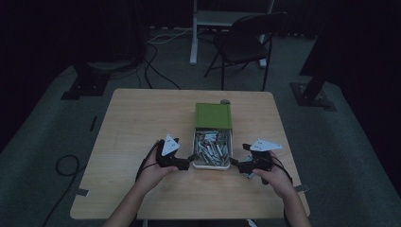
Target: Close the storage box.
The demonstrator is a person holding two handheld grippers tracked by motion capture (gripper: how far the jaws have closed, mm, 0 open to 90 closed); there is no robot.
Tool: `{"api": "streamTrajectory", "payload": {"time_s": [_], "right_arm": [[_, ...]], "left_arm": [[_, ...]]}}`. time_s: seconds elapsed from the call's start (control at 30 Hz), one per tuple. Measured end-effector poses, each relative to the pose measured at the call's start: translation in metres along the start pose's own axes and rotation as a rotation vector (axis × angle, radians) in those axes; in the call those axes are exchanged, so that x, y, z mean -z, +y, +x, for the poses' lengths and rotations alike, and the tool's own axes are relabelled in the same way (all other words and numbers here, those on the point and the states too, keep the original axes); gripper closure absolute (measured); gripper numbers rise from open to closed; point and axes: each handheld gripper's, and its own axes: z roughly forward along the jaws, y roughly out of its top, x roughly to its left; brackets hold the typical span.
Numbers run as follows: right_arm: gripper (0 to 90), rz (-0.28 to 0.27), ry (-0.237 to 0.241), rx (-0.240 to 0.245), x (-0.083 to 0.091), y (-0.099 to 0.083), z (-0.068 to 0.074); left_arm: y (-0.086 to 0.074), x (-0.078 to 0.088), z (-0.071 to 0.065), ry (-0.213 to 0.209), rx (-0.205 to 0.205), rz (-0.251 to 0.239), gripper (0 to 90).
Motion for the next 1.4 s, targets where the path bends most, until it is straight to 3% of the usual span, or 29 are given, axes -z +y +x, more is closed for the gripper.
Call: {"api": "streamTrajectory", "payload": {"time_s": [0.43, 0.73, 0.93, 1.17, 1.3, 1.4], "right_arm": [[12.7, 0.001, -0.008, -0.005, -0.004, 0.003, -0.004], [12.4, -0.006, -0.022, -0.023, -0.007, 0.006, -0.008], [12.4, -0.013, -0.034, -0.037, -0.008, 0.009, -0.01], [12.4, -0.013, -0.043, -0.043, -0.01, 0.011, -0.013], [12.4, -0.015, -0.045, -0.049, -0.012, 0.012, -0.014], [12.4, -0.017, -0.05, -0.054, -0.012, 0.012, -0.016]], "left_arm": [[0.004, -0.005, 0.005, 0.008, -0.004, 0.005, 9.4], [0.006, -0.009, 0.01, 0.004, 0.022, -0.002, 9.4], [0.01, -0.01, 0.011, 0.013, 0.012, -0.003, 9.4], [0.011, -0.014, 0.016, 0.01, 0.041, -0.003, 9.3], [0.013, -0.015, 0.015, 0.023, 0.018, -0.004, 9.3], [0.013, -0.016, 0.016, 0.02, 0.026, -0.004, 9.4]]}}
